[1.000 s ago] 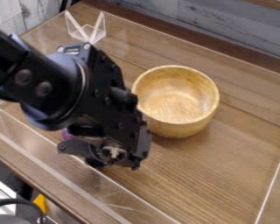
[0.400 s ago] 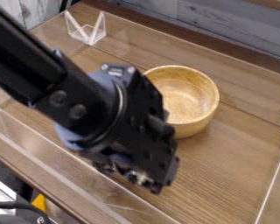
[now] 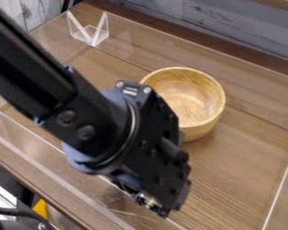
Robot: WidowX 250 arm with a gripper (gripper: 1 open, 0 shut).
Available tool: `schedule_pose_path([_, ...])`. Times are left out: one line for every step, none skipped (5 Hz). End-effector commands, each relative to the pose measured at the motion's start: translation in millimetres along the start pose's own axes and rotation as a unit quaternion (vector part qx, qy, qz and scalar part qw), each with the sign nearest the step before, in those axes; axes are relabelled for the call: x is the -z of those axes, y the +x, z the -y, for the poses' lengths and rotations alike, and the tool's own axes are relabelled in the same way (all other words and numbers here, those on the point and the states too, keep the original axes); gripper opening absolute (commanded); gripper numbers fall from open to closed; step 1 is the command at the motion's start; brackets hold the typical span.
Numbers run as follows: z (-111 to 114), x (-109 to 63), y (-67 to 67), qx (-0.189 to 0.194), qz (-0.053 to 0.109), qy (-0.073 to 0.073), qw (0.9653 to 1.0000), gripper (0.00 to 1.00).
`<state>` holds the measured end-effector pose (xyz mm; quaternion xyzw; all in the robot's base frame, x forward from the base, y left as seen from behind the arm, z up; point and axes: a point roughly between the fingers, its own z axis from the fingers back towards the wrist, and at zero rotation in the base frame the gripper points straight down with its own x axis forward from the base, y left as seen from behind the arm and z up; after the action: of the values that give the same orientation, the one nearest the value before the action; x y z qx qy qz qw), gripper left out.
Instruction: Remove the purple eggplant from inside the brown bowl and put it on the table
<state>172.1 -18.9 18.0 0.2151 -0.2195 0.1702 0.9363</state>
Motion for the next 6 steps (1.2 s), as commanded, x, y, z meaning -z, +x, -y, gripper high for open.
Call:
schedule_pose_path([9.7, -6.3, 2.5, 0.024, 0.013, -0.019, 0.9994, 1.00])
schedule_pose_path([2.1, -3.8, 6.4, 0.036, 0.019, -0.028, 0.9988, 0.00])
schedule_pose_path([-4.1, 0.4, 7.0, 0.051, 0.025, -0.036, 0.9977, 0.00])
schedule_pose_path([-9.3, 3.8, 8.3, 0.075, 0.030, -0.045, 0.9957, 1.00])
schedule_pose_path([-5.9, 2.2, 6.8, 0.079, 0.028, -0.041, 0.9957, 0.00])
schedule_pose_path([-2.3, 0.6, 7.3, 0.082, 0.026, -0.037, 0.9956, 1.00])
